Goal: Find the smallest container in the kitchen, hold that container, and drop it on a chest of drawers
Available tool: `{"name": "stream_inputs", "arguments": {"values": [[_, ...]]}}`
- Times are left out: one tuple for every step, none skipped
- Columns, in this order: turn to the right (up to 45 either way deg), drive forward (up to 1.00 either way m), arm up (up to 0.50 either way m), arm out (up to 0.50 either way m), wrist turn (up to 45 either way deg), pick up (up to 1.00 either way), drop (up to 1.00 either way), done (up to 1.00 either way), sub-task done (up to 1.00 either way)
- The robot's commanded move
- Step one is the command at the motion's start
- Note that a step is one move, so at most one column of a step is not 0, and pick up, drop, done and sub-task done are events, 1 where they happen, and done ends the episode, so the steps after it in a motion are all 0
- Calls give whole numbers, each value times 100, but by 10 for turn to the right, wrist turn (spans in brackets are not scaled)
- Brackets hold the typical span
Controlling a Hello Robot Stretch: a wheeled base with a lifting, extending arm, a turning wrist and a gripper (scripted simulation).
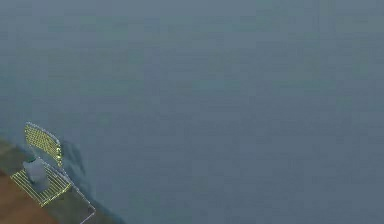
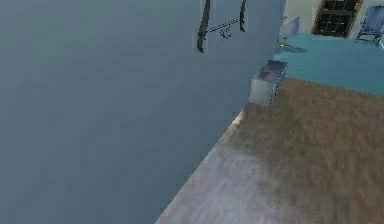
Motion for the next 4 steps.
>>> {"name": "stream_inputs", "arguments": {"values": [[0, 25, 0, 0, 0, 0, 0, 0, 0], [-390, 0, 0, 0, 0, 0, 0, 0, 0], [0, 30, 0, 0, 0, 0, 0, 0, 0], [-450, 0, 0, 0, 0, 0, 0, 0, 0]]}}
